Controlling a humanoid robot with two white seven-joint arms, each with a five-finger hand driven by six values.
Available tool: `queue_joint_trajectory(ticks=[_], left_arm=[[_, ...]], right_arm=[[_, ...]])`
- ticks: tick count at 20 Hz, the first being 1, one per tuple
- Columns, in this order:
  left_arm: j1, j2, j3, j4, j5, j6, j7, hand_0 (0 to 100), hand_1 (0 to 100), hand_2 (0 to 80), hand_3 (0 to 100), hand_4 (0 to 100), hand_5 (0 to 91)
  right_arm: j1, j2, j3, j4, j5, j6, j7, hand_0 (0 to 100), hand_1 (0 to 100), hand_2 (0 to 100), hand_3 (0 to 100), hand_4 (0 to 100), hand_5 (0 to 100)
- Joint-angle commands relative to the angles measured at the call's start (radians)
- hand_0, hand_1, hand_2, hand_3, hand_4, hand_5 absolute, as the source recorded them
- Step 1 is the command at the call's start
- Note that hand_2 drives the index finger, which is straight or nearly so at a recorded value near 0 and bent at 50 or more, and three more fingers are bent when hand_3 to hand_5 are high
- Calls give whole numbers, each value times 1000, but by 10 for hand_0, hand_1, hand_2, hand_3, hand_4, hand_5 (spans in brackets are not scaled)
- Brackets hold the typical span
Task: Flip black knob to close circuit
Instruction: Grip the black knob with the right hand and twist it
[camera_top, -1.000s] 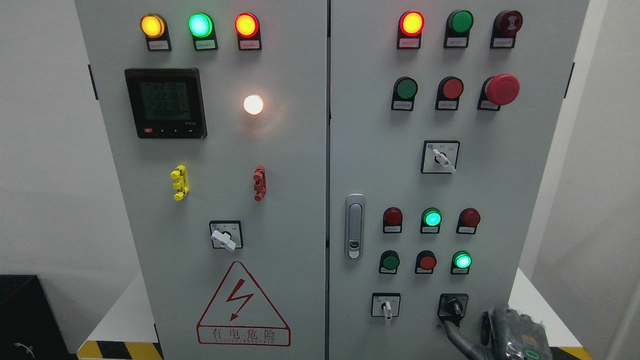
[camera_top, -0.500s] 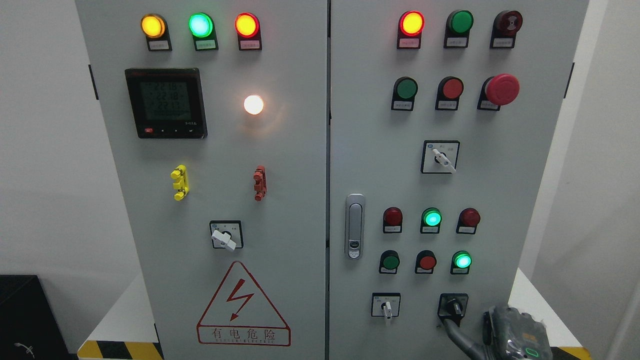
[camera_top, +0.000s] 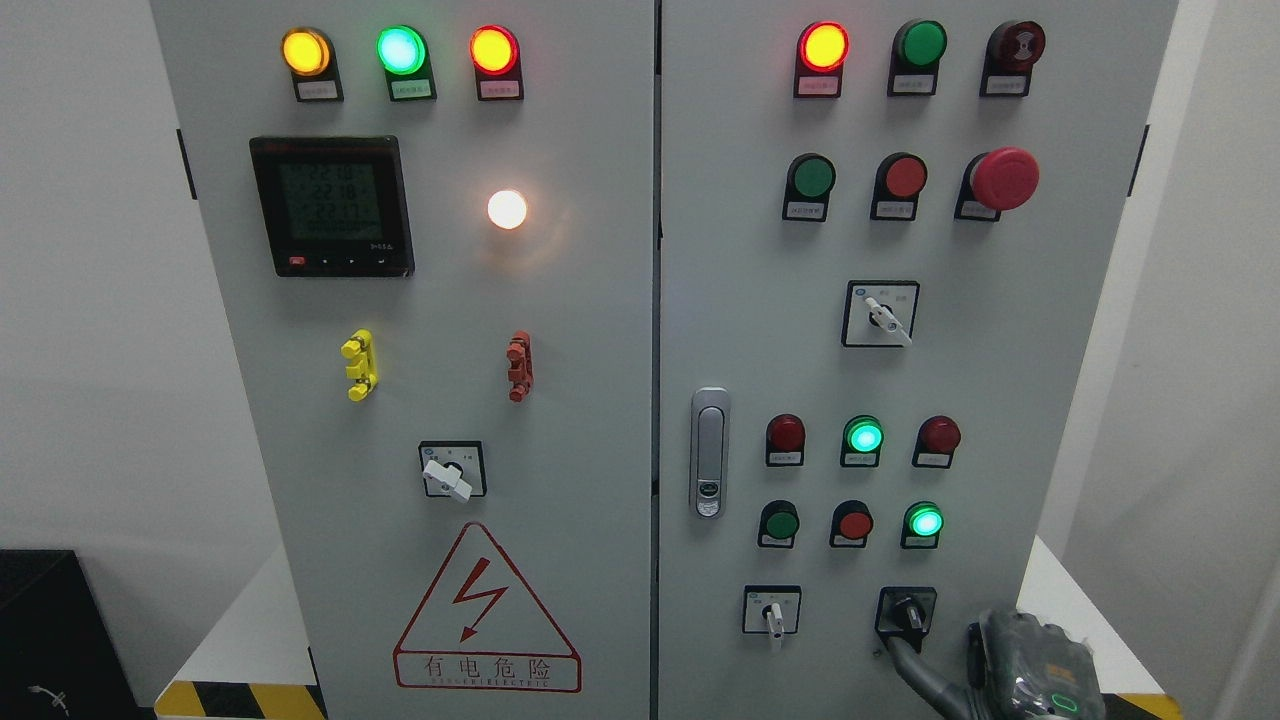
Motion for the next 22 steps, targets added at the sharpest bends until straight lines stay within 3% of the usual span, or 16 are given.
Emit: queue_joint_trajectory(ticks=[1,22], left_arm=[[0,0,-20,21,-20,-1,1,0,0,0,0,0,0],[0,0,-21,21,-20,-1,1,0,0,0,0,0,0]], right_arm=[[0,-28,0,0,-3,-1,-1,0,89,785,924,722,729],[9,-48,-10,-9,-3,-1,2,0,110,785,925,724,732]])
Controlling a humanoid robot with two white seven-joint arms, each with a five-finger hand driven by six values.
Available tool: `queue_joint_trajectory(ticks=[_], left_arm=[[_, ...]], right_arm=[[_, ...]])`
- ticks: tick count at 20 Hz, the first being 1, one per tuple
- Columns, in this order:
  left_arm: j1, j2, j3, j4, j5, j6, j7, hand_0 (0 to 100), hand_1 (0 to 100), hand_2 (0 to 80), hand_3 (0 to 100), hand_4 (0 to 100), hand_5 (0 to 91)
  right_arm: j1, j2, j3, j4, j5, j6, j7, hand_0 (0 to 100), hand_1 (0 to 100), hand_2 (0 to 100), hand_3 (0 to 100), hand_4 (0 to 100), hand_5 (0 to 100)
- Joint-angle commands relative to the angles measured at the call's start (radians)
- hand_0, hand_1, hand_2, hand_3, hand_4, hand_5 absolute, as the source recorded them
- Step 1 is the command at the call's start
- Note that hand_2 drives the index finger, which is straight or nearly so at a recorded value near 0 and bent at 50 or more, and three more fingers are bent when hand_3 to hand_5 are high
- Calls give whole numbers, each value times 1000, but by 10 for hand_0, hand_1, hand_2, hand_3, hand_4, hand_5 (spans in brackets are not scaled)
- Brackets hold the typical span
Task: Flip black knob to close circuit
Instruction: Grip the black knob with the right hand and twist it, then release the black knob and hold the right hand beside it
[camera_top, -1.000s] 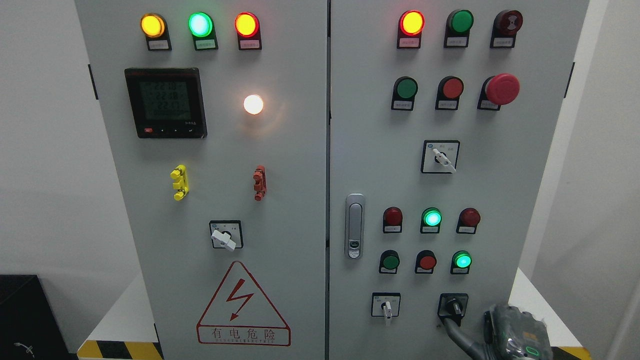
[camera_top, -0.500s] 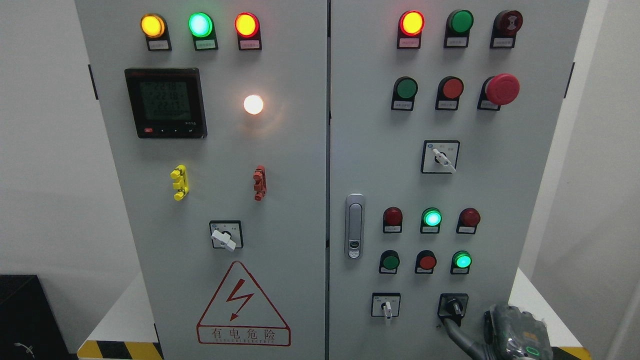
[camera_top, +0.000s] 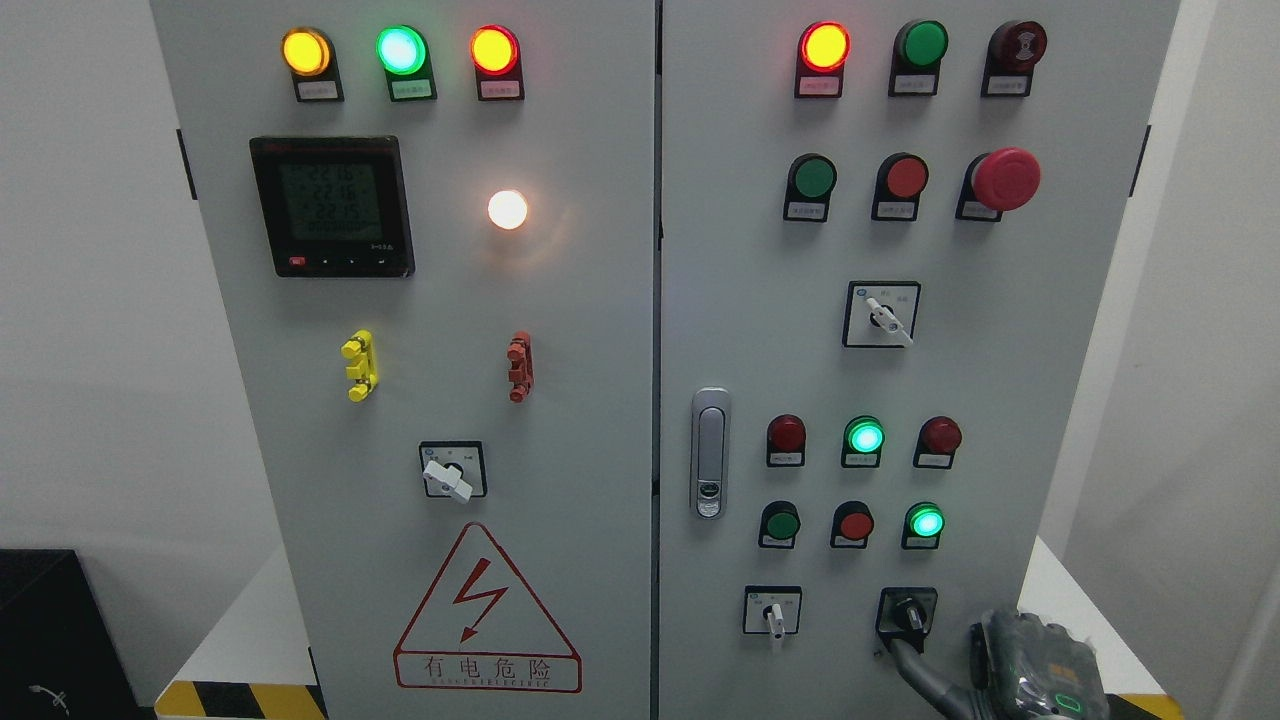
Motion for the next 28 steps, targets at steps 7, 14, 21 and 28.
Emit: queue_joint_trajectory(ticks=[7,14,21,28], left_arm=[[0,0,-20,21,-21,1,1,0,0,0,0,0,0],[0,0,-20,21,-21,1,-1,0,0,0,0,0,0],[0,0,-20,21,-20,-1,1,0,0,0,0,0,0],[0,0,-20,21,-21,-1,1,0,0,0,0,0,0]], right_arm=[[-2,-27,-9,-4,-5,5,1,0,115,786,926,725,731],[-7,-32,-13,-4,-12,5,8,0,116,787,926,725,730],[-8,-32,-12,-4,-15,9,10,0,114,785,926,725,730],[-7,-30,-10,-5,-20,8,10,0,113,786,926,726,730]])
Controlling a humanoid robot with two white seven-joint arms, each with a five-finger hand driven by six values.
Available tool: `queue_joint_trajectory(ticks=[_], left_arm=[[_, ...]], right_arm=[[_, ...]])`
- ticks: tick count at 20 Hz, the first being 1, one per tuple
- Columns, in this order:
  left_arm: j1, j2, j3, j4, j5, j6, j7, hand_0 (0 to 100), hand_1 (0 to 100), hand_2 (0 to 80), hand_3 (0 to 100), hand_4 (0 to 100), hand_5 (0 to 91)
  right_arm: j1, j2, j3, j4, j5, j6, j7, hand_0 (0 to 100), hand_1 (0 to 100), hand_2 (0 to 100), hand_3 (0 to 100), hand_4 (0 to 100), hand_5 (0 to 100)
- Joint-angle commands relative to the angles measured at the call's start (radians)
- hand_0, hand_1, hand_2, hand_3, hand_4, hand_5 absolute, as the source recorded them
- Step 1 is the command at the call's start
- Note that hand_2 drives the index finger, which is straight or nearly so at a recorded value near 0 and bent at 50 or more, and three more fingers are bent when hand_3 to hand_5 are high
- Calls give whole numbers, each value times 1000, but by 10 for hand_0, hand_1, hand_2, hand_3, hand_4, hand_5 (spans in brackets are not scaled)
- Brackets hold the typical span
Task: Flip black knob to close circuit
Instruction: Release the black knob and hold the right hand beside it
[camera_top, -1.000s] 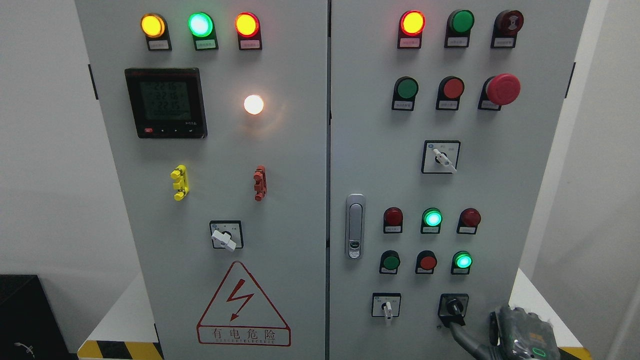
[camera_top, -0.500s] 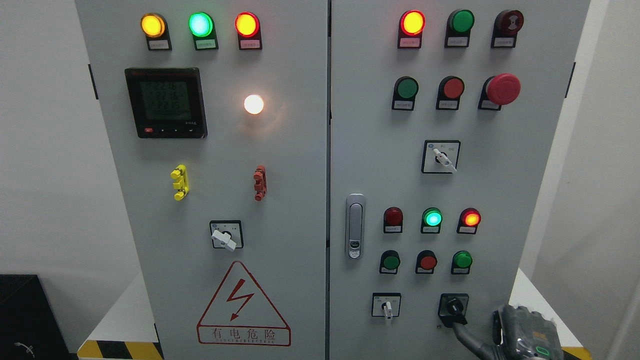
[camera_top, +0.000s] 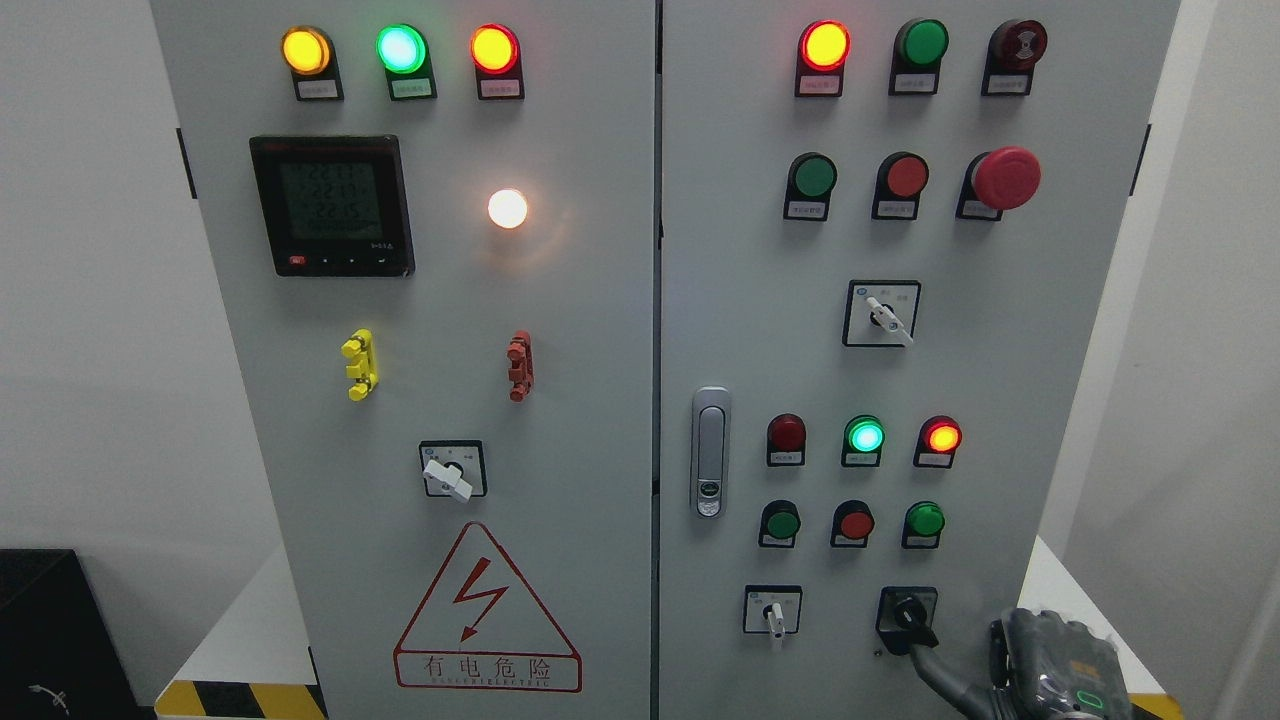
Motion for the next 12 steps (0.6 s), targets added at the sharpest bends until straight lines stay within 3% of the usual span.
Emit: queue_joint_trajectory(ticks=[1,12], left_arm=[[0,0,-21,22,-21,1,1,0,0,0,0,0,0],[0,0,-20,22,-21,1,1,0,0,0,0,0,0]], right_arm=[[2,-2,3,-3,-5,-4,-1,0,112,785,925,726,730],[8,4,35,-16,-8,-7,-3,0,110,785,924,727,733]])
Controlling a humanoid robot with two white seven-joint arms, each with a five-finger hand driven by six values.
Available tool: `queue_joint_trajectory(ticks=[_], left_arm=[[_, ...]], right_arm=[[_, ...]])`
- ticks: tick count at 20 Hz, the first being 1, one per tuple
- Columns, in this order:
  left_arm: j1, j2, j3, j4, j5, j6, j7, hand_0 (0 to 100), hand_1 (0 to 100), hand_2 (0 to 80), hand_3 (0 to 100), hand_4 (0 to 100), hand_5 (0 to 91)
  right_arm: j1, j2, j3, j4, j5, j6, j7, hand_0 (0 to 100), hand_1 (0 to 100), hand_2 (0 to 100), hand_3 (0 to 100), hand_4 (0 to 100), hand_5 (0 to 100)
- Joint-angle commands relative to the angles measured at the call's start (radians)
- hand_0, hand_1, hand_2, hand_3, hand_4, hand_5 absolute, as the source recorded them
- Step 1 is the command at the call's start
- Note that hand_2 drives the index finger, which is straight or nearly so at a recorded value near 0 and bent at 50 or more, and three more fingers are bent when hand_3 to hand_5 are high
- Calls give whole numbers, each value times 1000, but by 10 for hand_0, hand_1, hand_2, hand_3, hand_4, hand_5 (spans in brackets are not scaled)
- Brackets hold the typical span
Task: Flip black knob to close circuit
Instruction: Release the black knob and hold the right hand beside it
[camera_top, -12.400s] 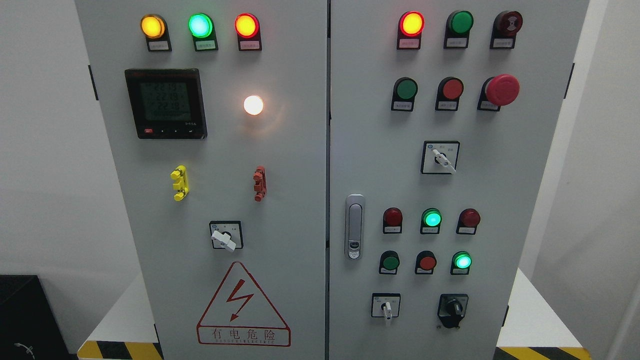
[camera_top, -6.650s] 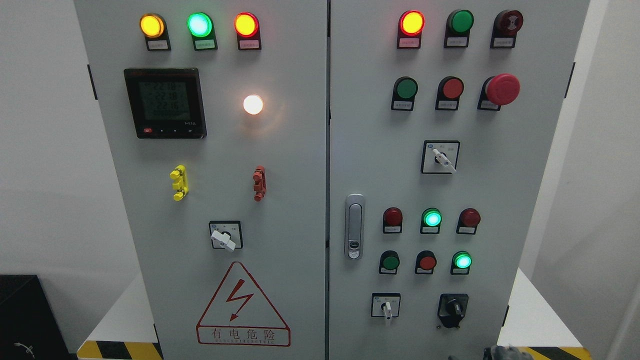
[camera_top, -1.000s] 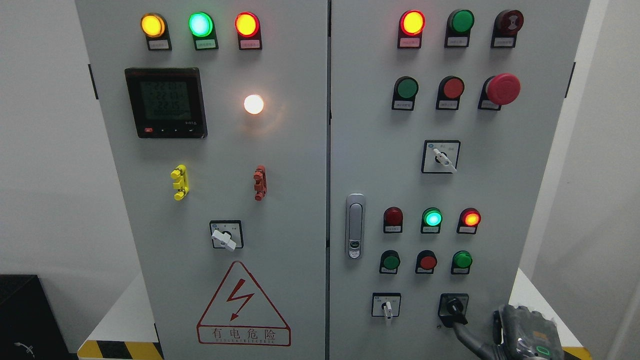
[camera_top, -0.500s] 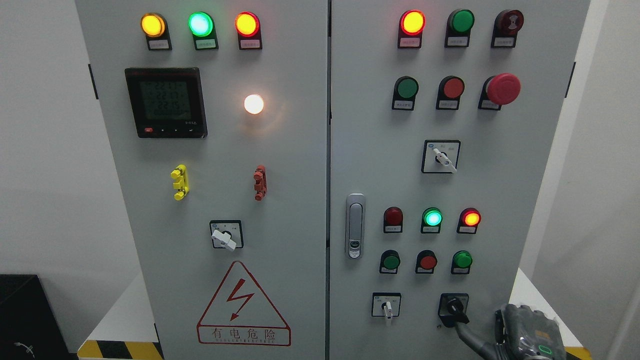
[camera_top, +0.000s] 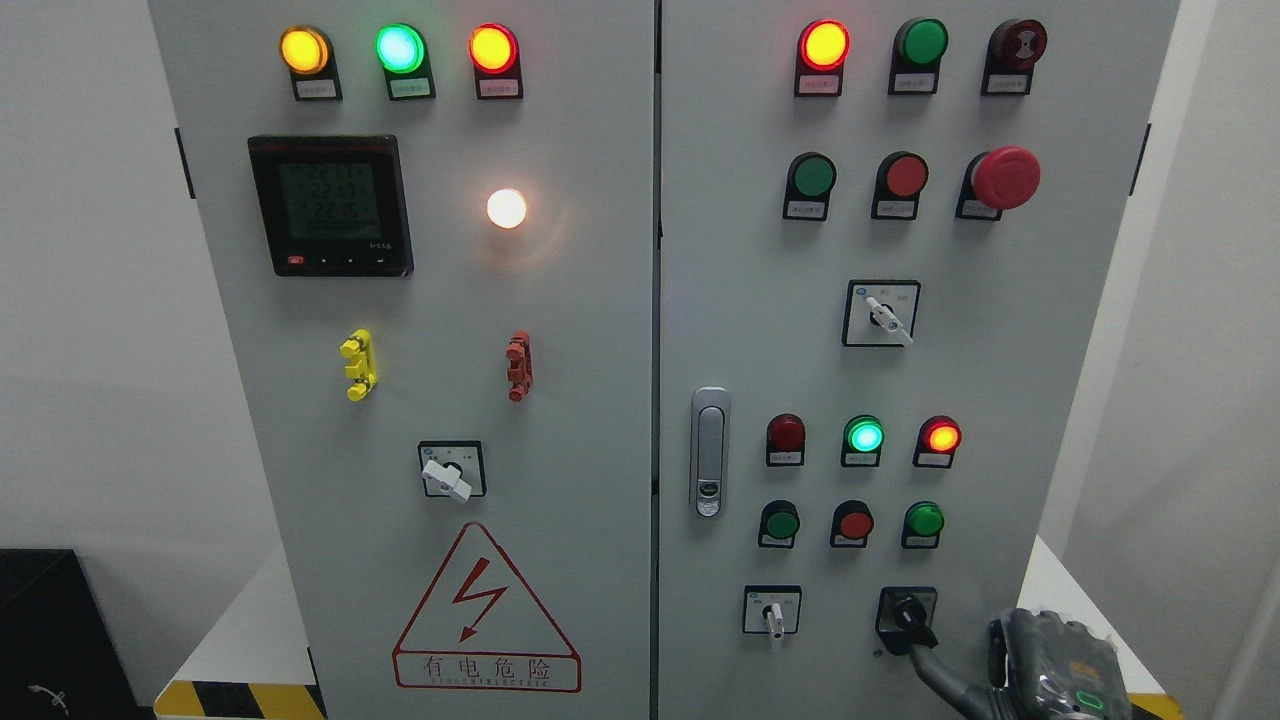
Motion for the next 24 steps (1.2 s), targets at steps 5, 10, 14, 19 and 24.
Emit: queue_joint_trajectory(ticks=[5,10,14,19,24], left_arm=[[0,0,-20,22,-20,1,1,0,0,0,0,0,0],[0,0,-20,22,-21,-1,1,0,0,0,0,0,0],[0,0,-20,22,-20,-1,1,0,0,0,0,0,0],[0,0,-20,22,-21,-1,1,0,0,0,0,0,0],[0,0,-20,22,-21,1,1,0,0,0,0,0,0]], right_arm=[[4,10,43,-6,0,-5,-6,0,110,784,924,726,733],[10,12,45,-9,1,-8,-7,0,110,784,923,725,733],[14,13,66,-15,0,-8,-11,0,109,784,923,725,733],[27,15,69,-38,0,-9,-14,0,109,783,923,724,734],[39,15,71,-70,-2,-9,-14,0,109,783,923,724,734]])
